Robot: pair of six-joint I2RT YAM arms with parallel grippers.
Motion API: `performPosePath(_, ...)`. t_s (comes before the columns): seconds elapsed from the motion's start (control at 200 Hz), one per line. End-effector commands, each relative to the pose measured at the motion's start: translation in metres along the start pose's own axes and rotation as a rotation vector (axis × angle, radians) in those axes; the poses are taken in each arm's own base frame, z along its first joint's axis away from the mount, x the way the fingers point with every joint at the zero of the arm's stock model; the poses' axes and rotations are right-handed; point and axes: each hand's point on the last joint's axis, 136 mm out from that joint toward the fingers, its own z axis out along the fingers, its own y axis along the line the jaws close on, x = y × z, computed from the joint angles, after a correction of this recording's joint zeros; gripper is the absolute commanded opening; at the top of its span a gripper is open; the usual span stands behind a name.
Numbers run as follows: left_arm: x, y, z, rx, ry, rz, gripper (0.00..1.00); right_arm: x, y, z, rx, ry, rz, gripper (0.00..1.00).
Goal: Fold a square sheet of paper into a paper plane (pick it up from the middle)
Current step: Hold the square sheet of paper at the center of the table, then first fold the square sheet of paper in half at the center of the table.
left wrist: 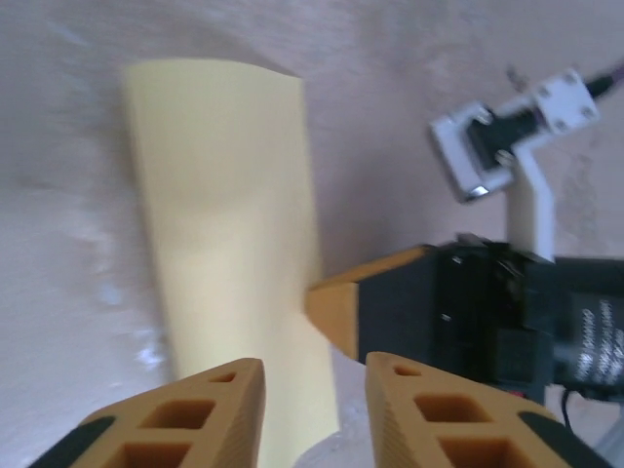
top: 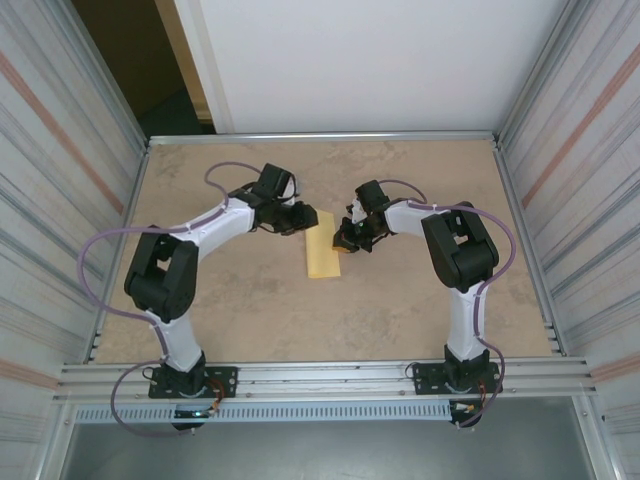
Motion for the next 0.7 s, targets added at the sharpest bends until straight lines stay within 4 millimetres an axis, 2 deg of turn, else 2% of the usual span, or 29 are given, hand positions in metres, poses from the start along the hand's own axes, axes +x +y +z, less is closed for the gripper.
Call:
performPosePath(0.0,0.015,-0.031,0.019,0.148,0.069,0.030,0.26,0.035,-0.085,0.027,0.290,0.088,0.113,0.00)
performPosePath(0.12,0.030,-0.029,0.038,0.116,0.129,0.056,0.17,0.034,-0.088,0.026,0.308,0.083,0.118,0.00)
performPosePath(0.256,0.038,-0.006,0.044,0.031,0.164,0.067,0.10,0.035,-0.092,0.025,0.332,0.085,0.127,0.00)
performPosePath(0.341,0.042,0.004,0.047,0.018,0.189,0.058,0.09,0.037,-0.094,0.026,0.343,0.090,0.130,0.00)
performPosePath(0.471,0.048,0.008,0.053,0.039,0.235,0.045,0.08,0.037,-0.099,0.026,0.374,0.091,0.133,0.00)
performPosePath(0.697,0.048,0.023,0.057,0.014,0.262,0.056,0.08,0.040,-0.102,0.026,0.405,0.101,0.138,0.00)
